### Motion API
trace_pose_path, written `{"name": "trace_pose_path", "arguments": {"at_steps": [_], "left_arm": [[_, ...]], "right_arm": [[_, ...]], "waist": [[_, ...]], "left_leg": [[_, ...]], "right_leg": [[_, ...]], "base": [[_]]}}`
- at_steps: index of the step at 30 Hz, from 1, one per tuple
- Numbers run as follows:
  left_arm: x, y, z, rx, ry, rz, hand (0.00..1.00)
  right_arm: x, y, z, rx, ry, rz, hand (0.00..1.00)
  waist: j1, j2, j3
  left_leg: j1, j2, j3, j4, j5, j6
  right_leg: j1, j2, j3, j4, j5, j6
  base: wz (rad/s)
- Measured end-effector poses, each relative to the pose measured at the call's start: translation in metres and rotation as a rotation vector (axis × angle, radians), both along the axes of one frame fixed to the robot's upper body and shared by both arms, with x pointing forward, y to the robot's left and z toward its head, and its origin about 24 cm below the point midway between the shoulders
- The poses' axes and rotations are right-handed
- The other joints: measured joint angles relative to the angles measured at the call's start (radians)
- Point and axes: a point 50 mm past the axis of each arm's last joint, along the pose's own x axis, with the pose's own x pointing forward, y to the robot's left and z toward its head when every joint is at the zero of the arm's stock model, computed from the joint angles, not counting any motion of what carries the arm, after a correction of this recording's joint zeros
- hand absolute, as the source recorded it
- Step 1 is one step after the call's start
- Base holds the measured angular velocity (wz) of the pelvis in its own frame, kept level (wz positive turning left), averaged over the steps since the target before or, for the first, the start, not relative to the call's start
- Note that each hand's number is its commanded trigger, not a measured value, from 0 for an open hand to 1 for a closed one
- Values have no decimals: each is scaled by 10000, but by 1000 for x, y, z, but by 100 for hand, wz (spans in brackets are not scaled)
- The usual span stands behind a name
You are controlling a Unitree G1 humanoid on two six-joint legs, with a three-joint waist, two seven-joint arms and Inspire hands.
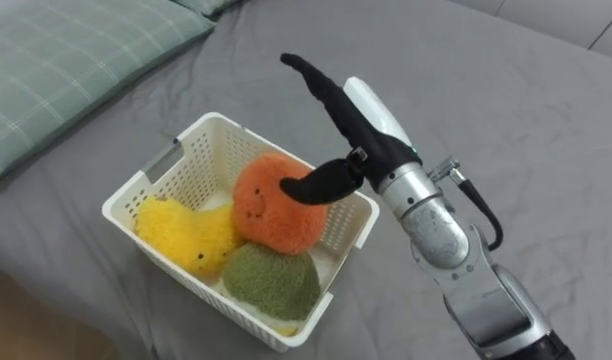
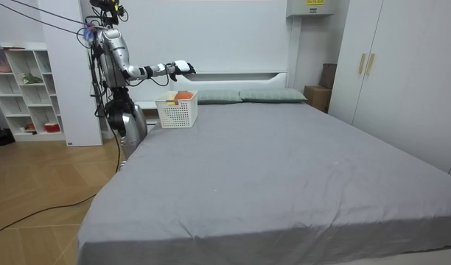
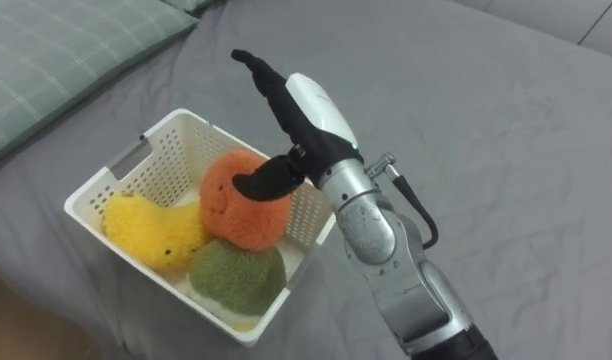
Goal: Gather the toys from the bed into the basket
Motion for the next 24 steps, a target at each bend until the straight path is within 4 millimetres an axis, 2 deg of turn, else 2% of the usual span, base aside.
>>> {"name": "trace_pose_path", "arguments": {"at_steps": [4, 5, 10, 14, 18, 20, 24], "left_arm": [[0, 1, 0, -79, -111, 66, 0], [-3, 2, 0, -87, -60, 140, 0], [-12, 6, 1, -2, 137, 294, 0], [-14, 7, 1, 48, 163, 323, 0], [-14, 10, 2, 157, 59, 512, 0], [-17, 11, 3, 197, 2, 579, 0], [-18, 12, 4, 419, -25, 611, 0]], "right_arm": [[0, -17, 2, 309, -226, -794, 0], [0, -22, 4, 326, -355, -1040, 0], [3, -40, 9, 454, -817, -2094, 0], [-2, -50, 0, 432, -489, -2373, 0], [-6, -69, -5, 698, -272, -3030, 0], [-8, -82, -6, 992, -180, -3486, 0], [-13, -94, -9, 1028, -292, -4037, 0]], "waist": [[-152, 15, -53], [-243, 7, -91], [-650, 21, -104], [-944, -11, -142], [-1191, 19, -147], [-1304, 86, -123], [-1702, 96, -122]], "left_leg": [[139, 23, 107, -20, 5, 2], [139, 22, 107, -25, 5, 3], [288, 43, 302, -78, 6, 5], [377, 53, 470, -94, 4, 7], [491, 78, 632, -157, 0, 13], [634, 122, 872, -260, -7, 23], [740, 194, 1146, -364, -12, 19]], "right_leg": [[14, 11, 34, 0, 0, 0], [16, 7, 22, 1, 0, 0], [34, 16, 198, 3, 1, -1], [47, 18, 363, 29, 7, -9], [68, 40, 585, 38, 33, -7], [98, 78, 785, 50, 60, -14], [70, 156, 1039, 67, 98, -54]], "base": [[-7], [-8], [-11], [-12], [-13], [-32], [-18]]}}
